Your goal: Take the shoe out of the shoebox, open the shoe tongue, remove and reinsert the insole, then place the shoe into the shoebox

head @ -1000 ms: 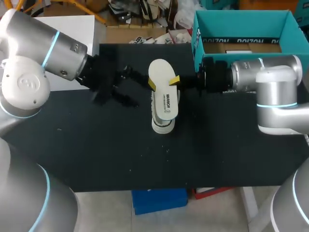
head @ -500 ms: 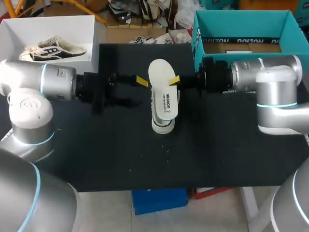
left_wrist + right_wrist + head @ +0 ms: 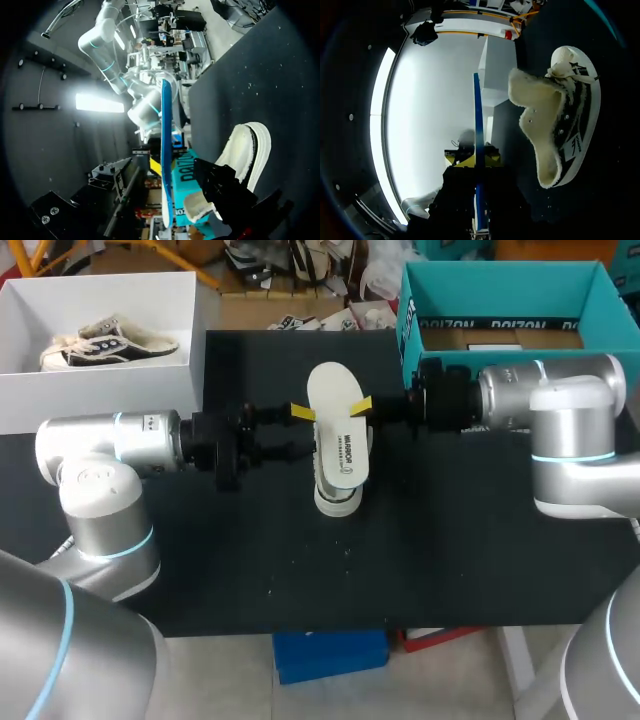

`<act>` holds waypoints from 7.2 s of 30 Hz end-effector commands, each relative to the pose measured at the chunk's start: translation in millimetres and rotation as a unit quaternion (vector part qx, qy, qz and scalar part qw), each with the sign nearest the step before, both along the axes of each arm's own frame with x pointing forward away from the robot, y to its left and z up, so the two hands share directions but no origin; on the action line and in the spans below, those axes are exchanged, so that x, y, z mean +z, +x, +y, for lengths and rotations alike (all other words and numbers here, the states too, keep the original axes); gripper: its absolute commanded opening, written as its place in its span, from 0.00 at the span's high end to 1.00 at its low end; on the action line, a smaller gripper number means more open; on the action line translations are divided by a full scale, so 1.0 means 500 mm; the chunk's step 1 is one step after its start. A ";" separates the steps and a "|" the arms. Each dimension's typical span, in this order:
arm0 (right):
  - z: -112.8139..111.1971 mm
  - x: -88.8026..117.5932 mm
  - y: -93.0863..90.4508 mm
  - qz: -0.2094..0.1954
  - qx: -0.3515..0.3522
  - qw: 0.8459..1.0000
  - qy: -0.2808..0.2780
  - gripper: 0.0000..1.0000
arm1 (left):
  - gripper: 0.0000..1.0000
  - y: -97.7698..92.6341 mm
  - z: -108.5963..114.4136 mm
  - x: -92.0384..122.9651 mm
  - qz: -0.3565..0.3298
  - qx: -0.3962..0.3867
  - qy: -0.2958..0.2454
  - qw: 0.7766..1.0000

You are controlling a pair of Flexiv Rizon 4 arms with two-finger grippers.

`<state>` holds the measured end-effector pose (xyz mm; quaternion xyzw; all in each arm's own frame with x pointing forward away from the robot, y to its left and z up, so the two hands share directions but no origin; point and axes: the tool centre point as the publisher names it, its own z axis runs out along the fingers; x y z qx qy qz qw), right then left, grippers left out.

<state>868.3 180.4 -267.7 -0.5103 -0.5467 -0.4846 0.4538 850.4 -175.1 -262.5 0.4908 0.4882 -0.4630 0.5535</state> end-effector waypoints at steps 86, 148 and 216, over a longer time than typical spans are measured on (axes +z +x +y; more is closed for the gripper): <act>-0.340 0.089 -0.231 -0.011 -0.300 0.929 -0.217 0.00 | 1.00 -0.279 0.120 -0.025 0.158 -0.186 0.237 0.940; -0.340 0.089 -0.231 -0.011 -0.300 0.929 -0.217 0.00 | 1.00 -0.034 -0.044 -0.173 0.217 -0.284 0.349 0.866; -0.340 0.089 -0.231 -0.011 -0.300 0.929 -0.217 0.00 | 1.00 -0.081 -0.026 -0.169 0.176 -0.267 0.420 0.849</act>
